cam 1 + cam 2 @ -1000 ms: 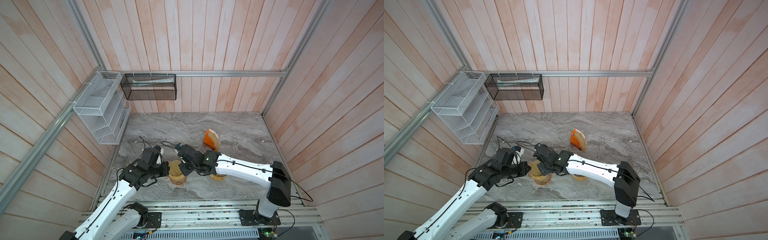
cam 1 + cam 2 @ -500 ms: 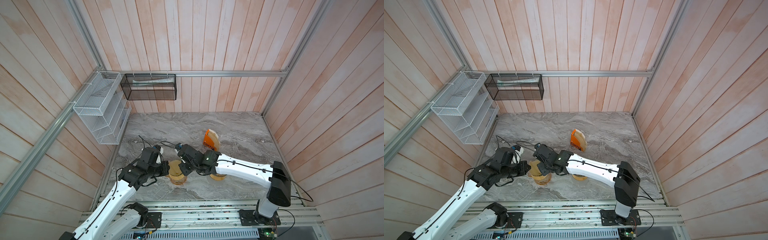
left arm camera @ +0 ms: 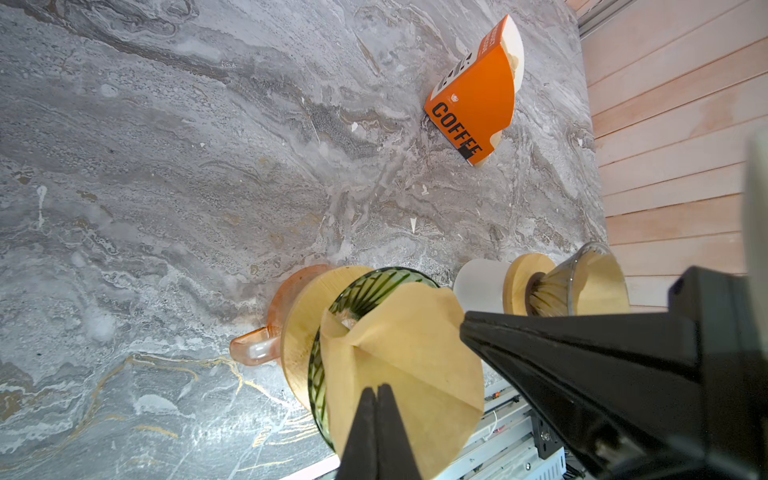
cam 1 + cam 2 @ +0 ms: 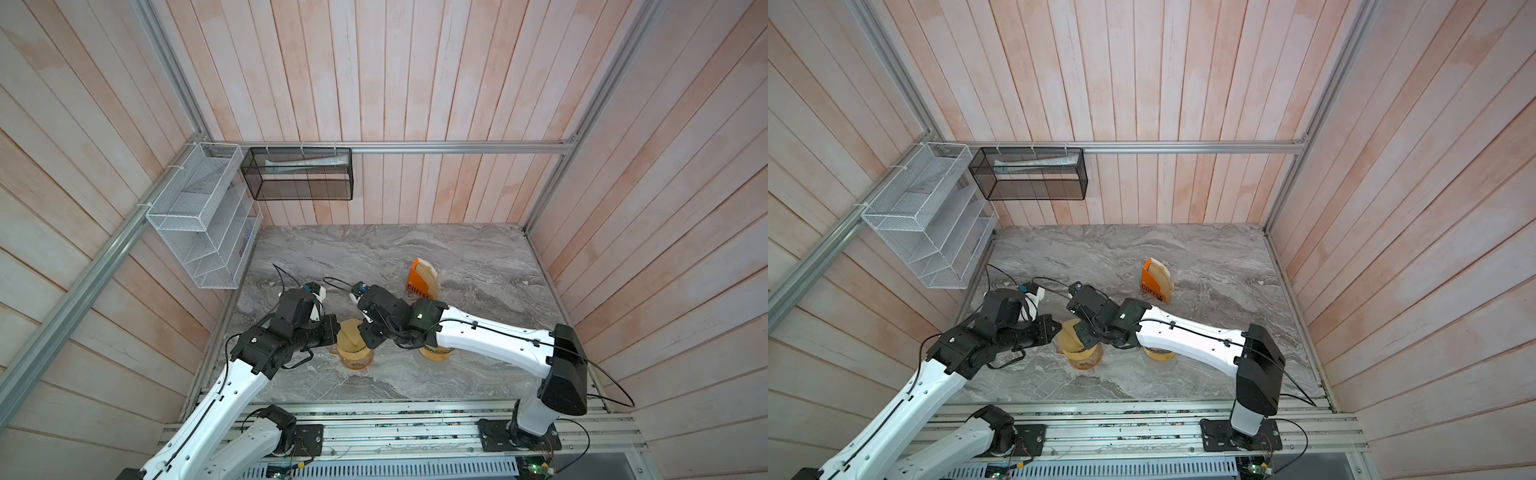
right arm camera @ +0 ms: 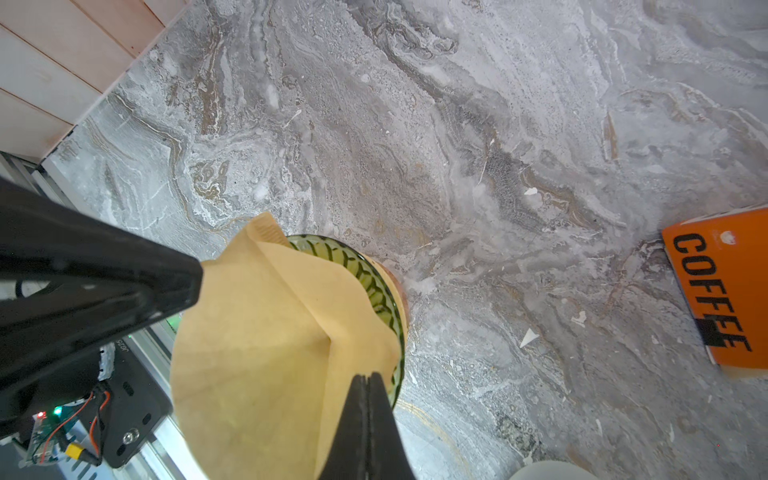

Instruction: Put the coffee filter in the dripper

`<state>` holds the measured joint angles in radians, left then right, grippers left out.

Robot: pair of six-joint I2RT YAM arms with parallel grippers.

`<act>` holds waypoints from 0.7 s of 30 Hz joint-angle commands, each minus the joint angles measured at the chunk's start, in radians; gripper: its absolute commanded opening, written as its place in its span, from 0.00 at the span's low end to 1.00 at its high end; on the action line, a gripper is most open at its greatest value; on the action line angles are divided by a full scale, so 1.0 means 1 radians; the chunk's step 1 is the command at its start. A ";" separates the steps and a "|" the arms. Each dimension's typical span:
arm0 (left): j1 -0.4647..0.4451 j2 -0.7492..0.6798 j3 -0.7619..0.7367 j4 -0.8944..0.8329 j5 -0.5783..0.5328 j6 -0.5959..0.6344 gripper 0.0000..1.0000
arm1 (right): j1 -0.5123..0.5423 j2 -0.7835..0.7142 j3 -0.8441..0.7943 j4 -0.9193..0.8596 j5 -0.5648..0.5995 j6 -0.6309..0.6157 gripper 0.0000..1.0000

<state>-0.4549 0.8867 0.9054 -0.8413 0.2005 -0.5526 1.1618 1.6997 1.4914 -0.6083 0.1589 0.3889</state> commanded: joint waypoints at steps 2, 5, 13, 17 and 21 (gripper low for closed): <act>-0.005 -0.004 0.003 0.003 -0.026 0.011 0.05 | 0.003 -0.045 0.004 0.016 0.021 0.006 0.00; -0.005 0.001 -0.008 0.013 -0.042 0.014 0.05 | -0.008 -0.055 -0.015 0.034 0.013 0.008 0.00; -0.005 0.020 -0.039 0.027 -0.056 0.025 0.05 | -0.032 -0.040 -0.032 0.059 -0.013 0.005 0.00; -0.005 0.022 -0.052 0.035 -0.058 0.026 0.05 | -0.037 -0.018 -0.030 0.064 -0.029 0.001 0.00; -0.005 0.020 -0.057 0.039 -0.053 0.026 0.05 | -0.042 -0.008 -0.026 0.064 -0.037 -0.001 0.00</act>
<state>-0.4549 0.9081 0.8665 -0.8284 0.1558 -0.5423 1.1275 1.6730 1.4673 -0.5568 0.1364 0.3893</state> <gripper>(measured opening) 0.057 0.042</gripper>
